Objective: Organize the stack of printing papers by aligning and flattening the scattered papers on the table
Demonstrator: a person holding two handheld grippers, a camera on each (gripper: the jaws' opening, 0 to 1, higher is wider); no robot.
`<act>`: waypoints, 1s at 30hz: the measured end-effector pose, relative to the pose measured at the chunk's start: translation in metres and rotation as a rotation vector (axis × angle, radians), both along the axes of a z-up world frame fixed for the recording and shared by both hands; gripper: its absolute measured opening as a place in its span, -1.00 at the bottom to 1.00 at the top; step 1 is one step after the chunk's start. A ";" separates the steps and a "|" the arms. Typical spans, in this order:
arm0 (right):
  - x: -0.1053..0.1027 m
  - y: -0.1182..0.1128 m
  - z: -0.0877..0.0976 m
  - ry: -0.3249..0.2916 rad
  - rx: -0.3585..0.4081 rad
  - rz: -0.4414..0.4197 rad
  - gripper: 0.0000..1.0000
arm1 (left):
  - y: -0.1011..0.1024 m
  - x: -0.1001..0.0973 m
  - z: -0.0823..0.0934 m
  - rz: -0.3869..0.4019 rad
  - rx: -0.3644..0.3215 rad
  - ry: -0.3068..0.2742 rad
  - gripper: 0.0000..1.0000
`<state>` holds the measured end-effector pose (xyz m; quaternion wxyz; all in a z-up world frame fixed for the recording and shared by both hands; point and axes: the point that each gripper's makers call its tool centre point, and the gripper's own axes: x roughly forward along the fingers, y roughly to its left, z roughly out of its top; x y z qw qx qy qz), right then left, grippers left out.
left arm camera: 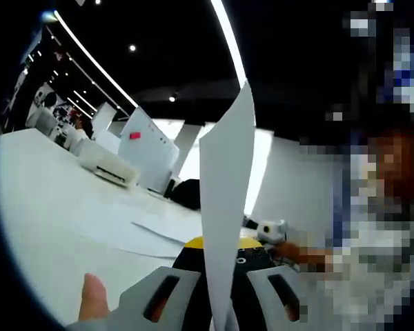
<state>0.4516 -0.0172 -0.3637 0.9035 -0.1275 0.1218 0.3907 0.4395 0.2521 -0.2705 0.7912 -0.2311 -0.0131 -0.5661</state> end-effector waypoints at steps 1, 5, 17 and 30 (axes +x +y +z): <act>0.000 0.000 0.000 0.000 0.000 -0.003 -0.60 | 0.000 0.000 0.000 0.000 0.000 0.000 -0.88; 0.000 -0.001 0.002 -0.036 -0.048 -0.010 -0.56 | 0.002 0.001 0.000 0.003 -0.002 0.000 -0.88; -0.027 -0.031 0.011 -0.188 -0.332 -0.012 -0.41 | 0.003 0.003 0.002 0.004 -0.012 -0.002 -0.88; 0.002 -0.030 0.009 -0.259 -0.385 -0.068 -0.49 | 0.005 0.005 0.003 0.015 -0.023 -0.002 -0.88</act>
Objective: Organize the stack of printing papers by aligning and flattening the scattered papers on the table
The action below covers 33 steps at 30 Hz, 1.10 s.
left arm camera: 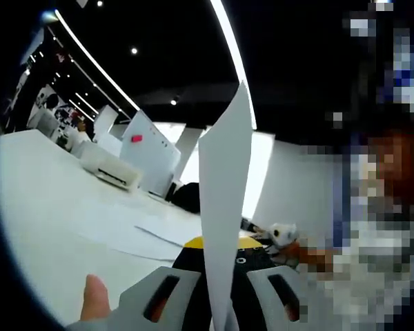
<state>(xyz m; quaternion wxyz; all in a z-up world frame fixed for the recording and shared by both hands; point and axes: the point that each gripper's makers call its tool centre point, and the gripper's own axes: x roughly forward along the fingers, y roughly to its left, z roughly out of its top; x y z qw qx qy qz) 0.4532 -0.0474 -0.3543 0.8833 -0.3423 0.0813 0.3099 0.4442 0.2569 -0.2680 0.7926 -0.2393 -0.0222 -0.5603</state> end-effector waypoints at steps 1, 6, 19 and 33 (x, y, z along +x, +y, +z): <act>0.002 0.001 0.001 -0.021 -0.015 -0.003 -0.49 | 0.000 0.000 0.000 0.000 0.000 0.001 -0.88; 0.010 0.008 0.006 -0.148 -0.115 -0.004 -0.49 | 0.000 0.000 0.000 0.002 -0.004 -0.001 -0.88; 0.032 0.042 0.005 -0.289 -0.266 -0.013 -0.73 | 0.002 0.001 0.001 0.010 -0.007 -0.002 -0.88; 0.036 0.043 -0.007 -0.167 -0.095 -0.042 -1.00 | 0.001 -0.001 0.001 0.010 -0.011 -0.002 -0.88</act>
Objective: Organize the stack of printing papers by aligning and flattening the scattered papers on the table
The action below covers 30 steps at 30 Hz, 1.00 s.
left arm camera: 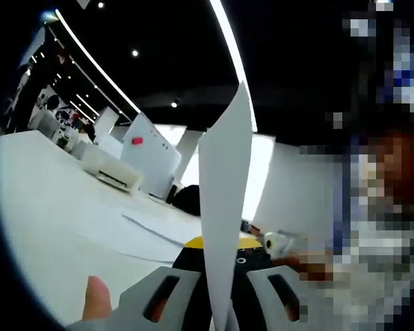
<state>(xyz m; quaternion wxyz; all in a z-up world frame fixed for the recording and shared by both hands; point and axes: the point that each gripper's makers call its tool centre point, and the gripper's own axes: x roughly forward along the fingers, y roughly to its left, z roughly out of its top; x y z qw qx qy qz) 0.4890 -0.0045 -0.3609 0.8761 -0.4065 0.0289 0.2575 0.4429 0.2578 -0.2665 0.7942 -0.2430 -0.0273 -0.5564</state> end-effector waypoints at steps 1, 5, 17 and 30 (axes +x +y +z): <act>0.000 0.000 0.002 0.006 0.028 -0.005 -1.00 | 0.000 0.000 0.000 0.000 0.001 0.001 -0.88; 0.002 -0.002 0.013 -0.003 0.101 -0.021 -1.00 | 0.001 0.002 0.000 0.002 0.000 0.005 -0.88; 0.008 -0.015 0.073 -0.035 0.365 -0.053 -1.00 | 0.004 0.005 0.000 0.010 -0.012 0.019 -0.88; 0.022 -0.041 0.155 -0.048 0.696 -0.071 -1.00 | 0.020 0.023 0.004 0.094 -0.094 0.097 -0.89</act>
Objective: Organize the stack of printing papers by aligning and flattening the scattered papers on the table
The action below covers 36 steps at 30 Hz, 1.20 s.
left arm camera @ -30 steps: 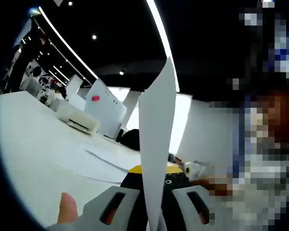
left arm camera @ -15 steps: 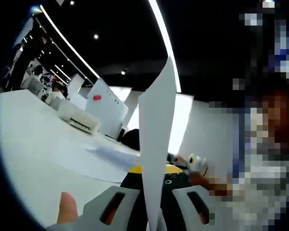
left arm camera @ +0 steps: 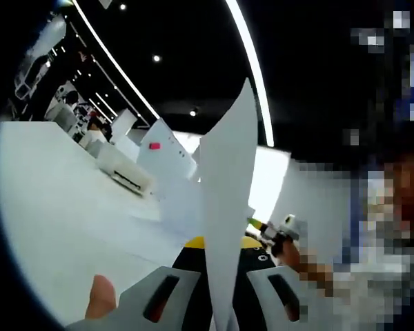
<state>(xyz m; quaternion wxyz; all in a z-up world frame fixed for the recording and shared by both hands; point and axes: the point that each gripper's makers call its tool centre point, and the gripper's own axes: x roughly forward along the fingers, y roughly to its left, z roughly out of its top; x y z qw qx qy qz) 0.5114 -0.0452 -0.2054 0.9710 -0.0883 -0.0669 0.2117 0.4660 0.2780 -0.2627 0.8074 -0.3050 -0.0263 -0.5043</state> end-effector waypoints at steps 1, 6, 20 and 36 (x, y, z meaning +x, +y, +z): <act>0.001 0.000 0.002 -0.003 -0.002 0.000 -1.00 | 0.001 0.001 0.000 0.005 -0.005 0.003 -0.88; 0.006 -0.001 0.012 0.004 0.031 0.001 -1.00 | 0.000 0.000 0.000 0.013 -0.006 0.007 -0.88; 0.003 0.003 0.045 -0.002 0.083 0.027 -1.00 | 0.006 0.006 0.000 0.014 -0.010 0.015 -0.88; -0.004 0.013 0.121 -0.069 0.194 0.120 -1.00 | 0.005 0.003 0.001 0.014 -0.022 0.017 -0.88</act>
